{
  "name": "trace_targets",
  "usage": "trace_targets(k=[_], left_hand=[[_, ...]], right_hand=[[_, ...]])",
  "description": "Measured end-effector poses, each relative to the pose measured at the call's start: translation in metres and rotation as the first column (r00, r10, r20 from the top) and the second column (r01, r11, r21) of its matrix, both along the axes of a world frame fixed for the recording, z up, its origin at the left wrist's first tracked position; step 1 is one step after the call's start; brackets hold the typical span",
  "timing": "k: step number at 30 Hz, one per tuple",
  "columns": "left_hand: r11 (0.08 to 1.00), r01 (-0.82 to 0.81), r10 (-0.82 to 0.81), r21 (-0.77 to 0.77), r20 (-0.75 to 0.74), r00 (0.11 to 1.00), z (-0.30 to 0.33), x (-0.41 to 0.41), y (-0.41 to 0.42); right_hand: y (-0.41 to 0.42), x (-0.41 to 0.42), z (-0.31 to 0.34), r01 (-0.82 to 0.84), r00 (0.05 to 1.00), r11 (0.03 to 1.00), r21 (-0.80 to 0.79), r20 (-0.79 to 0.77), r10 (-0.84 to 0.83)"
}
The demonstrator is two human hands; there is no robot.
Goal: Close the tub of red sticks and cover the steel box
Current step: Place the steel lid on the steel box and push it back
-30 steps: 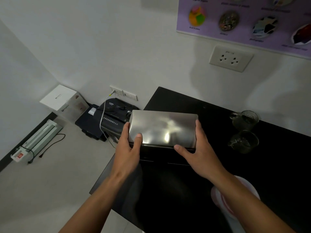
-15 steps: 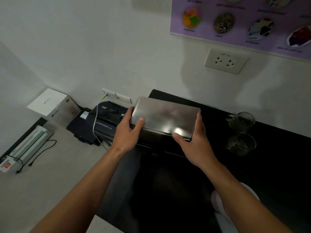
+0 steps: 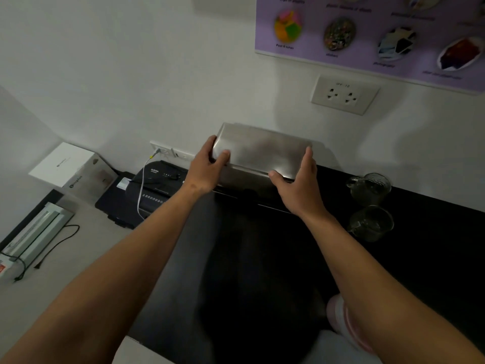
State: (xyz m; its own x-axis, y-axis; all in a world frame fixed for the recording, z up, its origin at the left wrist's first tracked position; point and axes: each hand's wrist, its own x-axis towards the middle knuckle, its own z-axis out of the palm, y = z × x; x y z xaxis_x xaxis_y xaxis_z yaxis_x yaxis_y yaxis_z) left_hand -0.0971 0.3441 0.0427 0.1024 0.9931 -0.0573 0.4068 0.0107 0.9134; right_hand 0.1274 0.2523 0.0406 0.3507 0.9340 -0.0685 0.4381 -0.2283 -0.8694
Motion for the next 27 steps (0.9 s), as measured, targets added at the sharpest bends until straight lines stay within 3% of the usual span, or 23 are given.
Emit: trace_targets(k=[11,19,23,27], left_hand=[[0.996,0.077,-0.077,0.037,-0.003,0.997,0.003,0.010,0.034],[0.998,0.057,-0.058,-0.022,-0.060,0.997,0.004,0.012,0.036],[0.998,0.027,-0.031,-0.052,-0.081,0.996,0.016,0.013,0.020],[0.998,-0.058,0.057,-0.005,-0.105,0.993,0.031,0.011,-0.013]], right_hand=[[0.032,0.008,0.002,0.015,1.000,1.000,-0.015,0.023,-0.015],[0.032,0.010,0.007,-0.001,1.000,0.999,-0.048,0.016,0.001],[0.022,0.014,0.021,-0.037,0.999,0.994,-0.107,0.036,0.041],[-0.004,0.033,0.047,-0.165,0.970,0.971,-0.174,0.150,0.192]])
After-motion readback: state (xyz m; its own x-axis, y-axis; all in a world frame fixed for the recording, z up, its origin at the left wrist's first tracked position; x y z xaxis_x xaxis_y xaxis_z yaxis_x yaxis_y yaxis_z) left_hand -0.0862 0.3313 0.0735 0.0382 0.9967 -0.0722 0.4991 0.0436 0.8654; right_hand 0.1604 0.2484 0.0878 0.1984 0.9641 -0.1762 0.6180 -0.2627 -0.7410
